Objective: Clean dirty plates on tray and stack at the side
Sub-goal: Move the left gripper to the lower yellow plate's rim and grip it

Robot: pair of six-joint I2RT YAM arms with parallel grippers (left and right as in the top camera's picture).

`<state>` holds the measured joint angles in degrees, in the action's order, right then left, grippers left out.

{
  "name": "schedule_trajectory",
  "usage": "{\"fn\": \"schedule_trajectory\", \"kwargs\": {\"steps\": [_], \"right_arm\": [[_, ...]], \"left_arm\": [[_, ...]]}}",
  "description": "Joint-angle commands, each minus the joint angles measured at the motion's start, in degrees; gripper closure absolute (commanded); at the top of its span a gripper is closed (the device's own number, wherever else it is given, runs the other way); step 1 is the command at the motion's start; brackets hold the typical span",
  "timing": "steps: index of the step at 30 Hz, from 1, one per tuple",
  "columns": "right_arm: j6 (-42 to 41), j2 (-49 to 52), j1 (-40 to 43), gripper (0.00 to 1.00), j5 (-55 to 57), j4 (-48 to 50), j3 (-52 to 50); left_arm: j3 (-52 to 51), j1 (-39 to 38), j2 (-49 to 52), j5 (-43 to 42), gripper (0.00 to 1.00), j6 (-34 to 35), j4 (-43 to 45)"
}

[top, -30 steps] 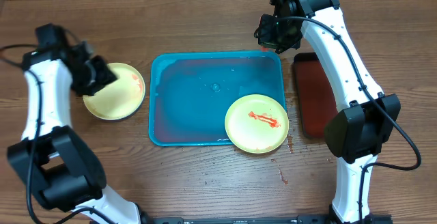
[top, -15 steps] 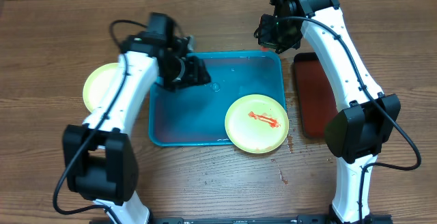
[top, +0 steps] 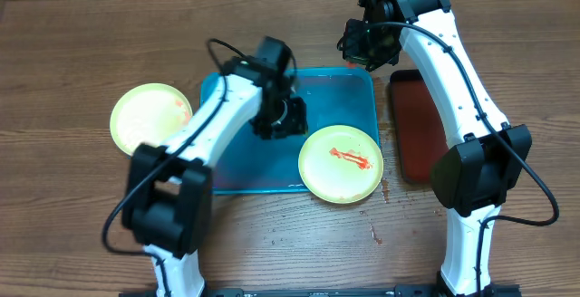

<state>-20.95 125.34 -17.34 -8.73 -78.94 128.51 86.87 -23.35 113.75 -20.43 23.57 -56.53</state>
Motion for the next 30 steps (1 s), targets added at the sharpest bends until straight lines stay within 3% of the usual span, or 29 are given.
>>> {"fn": "schedule_trajectory", "kwargs": {"steps": [1,6,8,14,22,30], "right_arm": [[0.39,-0.83,-0.22,0.96,0.28,-0.11,0.13],[0.42,-0.83,-0.22,0.96,0.31,0.22,0.13],[0.42,-0.83,-0.22,0.96,0.31,0.26,0.13],[0.42,-0.83,-0.22,0.96,0.31,0.24,0.13],[0.39,-0.83,-0.26,0.96,0.26,0.31,0.13],[0.39,-0.81,-0.57,0.96,0.04,0.35,0.09]], "left_arm": [[-0.48,-0.33,3.65,-2.01,0.50,1.77,-0.11],[-0.48,-0.76,8.04,-6.56,0.53,1.40,1.09],[-0.48,-1.16,9.73,-7.72,0.60,0.66,1.44],[-0.44,-0.35,11.19,-9.16,0.96,0.61,2.25],[2.32,4.59,11.06,-4.85,0.96,-3.76,2.32],[6.05,7.61,11.06,5.84,0.96,-20.57,1.46]]}}
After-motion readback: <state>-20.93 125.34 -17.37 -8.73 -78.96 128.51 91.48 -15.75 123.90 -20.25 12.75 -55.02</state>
